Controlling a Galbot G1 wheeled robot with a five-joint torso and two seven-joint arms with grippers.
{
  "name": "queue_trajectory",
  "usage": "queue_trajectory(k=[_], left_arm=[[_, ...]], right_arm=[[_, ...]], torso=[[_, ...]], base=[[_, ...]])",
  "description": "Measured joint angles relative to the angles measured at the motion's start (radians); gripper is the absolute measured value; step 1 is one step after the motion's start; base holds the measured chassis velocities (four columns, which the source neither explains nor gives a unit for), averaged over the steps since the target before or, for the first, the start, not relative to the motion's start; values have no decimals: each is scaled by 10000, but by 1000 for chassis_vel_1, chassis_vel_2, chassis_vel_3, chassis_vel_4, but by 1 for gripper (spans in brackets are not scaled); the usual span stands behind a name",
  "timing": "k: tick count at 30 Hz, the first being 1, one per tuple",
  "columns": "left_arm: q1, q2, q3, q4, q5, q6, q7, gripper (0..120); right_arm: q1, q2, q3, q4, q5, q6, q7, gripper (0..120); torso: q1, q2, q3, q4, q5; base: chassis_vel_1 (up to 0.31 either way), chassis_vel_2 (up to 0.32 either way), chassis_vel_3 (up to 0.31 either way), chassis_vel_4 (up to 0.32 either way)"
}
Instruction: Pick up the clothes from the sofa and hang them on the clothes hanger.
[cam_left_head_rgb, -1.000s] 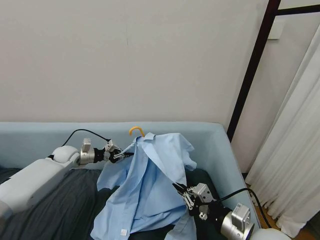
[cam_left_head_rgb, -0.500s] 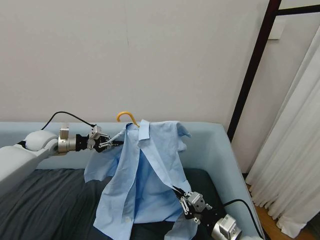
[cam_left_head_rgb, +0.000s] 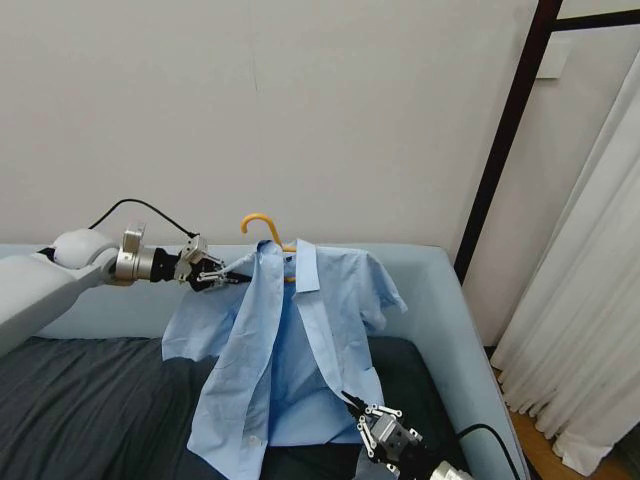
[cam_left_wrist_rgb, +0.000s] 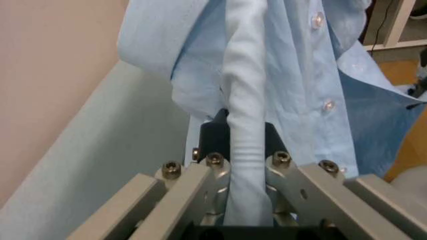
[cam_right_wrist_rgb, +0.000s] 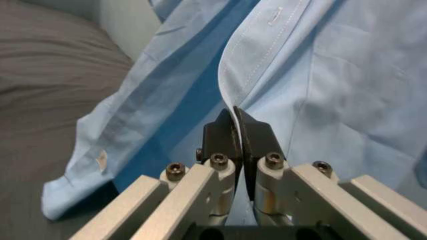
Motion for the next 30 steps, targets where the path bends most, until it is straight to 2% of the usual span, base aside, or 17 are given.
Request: queue_trajectory(k=[7, 13, 18, 20, 22, 23, 24, 27, 30], left_arm=[[-282, -555, 138, 520, 64, -10, -44, 1], [-144, -644, -120, 410, 208, -131, -161, 1], [307, -579, -498, 258, 522, -287, -320, 1], [409, -579, -572, 269, 613, -324, -367, 1], [517, -588, -682, 298, 735, -368, -453, 1], [517, -588, -682, 298, 735, -368, -453, 1], [551, -616, -737, 317, 802, -391, -487, 1], [580, -672, -788, 335, 880, -409, -574, 1], [638, -691, -798, 135, 970, -410, -720, 1]], right_arm=[[-355, 152, -130, 40, -595, 300, -230, 0], [-364, 303, -193, 3, -616, 304, -255, 3], [-344, 432, 98, 245, -57, 380, -214, 23], [-399, 419, 259, 357, -35, 447, -321, 27], [-679, 349, 637, 651, 51, 524, -620, 39], [-679, 349, 637, 651, 51, 524, -620, 39], [-860, 308, 851, 853, 88, 526, -676, 46], [-1126, 258, 1189, 1275, 319, 493, -677, 54], [-1083, 228, 1546, 2206, 1560, -343, 107, 68]], torso=[[0, 0, 0, 1, -4], [0, 0, 0, 1, -1], [0, 0, 0, 4, -3], [0, 0, 0, 4, -4], [1, 0, 0, 3, -5], [1, 0, 0, 3, -5], [0, 0, 0, 2, -4], [0, 0, -1, 0, -3], [0, 1, -1, -2, -3]], base=[[0, 0, 0, 0], [0, 0, 0, 0], [0, 0, 0, 0], [0, 0, 0, 0], [0, 0, 0, 0], [0, 0, 0, 0], [0, 0, 0, 0], [0, 0, 0, 0], [0, 0, 0, 0]])
